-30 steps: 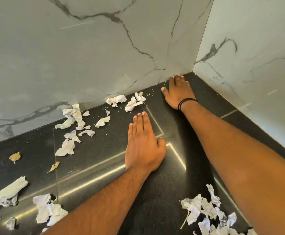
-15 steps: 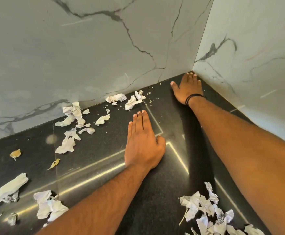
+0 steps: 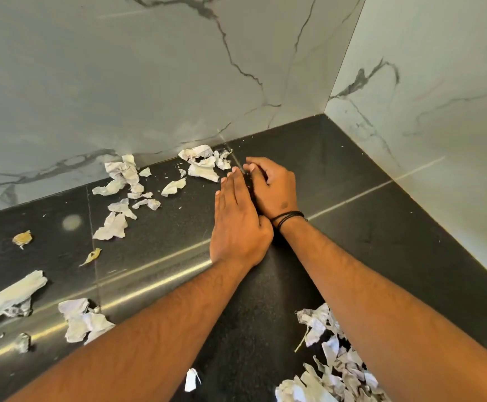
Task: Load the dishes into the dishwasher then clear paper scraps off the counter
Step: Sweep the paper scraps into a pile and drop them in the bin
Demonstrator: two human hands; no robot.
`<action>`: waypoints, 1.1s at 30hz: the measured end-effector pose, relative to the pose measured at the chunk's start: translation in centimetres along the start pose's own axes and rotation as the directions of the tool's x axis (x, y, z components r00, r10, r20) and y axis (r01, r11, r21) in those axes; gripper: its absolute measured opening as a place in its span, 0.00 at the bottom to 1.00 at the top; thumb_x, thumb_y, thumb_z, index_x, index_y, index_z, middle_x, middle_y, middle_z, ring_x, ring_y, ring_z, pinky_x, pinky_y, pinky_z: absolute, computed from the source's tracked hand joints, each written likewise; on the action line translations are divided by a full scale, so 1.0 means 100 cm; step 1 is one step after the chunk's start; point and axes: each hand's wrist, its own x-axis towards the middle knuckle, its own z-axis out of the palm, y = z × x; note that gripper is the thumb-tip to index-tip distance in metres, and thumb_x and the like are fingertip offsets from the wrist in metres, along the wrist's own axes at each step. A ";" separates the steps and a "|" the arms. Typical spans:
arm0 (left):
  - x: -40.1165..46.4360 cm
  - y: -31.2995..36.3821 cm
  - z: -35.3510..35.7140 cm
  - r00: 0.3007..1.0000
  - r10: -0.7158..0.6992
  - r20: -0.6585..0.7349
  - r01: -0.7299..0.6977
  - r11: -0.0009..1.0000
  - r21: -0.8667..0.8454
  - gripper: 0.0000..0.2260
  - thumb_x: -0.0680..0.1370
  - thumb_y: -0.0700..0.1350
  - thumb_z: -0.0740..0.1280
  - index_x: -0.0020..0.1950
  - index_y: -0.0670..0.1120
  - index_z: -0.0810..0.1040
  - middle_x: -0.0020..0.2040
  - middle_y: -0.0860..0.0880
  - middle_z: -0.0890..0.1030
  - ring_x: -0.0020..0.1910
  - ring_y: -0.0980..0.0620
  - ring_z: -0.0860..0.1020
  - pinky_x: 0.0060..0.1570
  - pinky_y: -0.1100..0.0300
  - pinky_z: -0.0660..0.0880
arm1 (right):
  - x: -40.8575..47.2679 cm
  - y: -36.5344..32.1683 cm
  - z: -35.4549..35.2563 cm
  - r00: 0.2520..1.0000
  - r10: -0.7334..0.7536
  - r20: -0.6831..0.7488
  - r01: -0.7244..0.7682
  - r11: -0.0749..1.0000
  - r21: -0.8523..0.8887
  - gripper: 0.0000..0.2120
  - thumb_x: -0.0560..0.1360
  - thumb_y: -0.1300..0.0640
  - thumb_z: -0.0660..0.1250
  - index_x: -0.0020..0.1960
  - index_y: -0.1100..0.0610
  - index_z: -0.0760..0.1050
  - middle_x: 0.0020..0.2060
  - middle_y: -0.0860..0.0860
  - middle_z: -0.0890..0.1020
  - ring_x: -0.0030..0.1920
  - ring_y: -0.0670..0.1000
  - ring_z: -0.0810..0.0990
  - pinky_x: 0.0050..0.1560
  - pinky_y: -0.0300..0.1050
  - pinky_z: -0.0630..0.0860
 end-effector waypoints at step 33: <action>0.021 -0.049 -0.036 0.971 0.194 -0.138 -0.185 0.980 0.075 0.15 0.77 0.55 0.64 0.60 0.51 0.79 0.55 0.51 0.73 0.55 0.53 0.73 0.56 0.54 0.69 | 0.011 -0.002 0.009 0.965 0.043 0.257 0.074 0.901 -0.427 0.20 0.85 0.58 0.52 0.74 0.60 0.68 0.75 0.56 0.67 0.79 0.53 0.58 0.79 0.51 0.51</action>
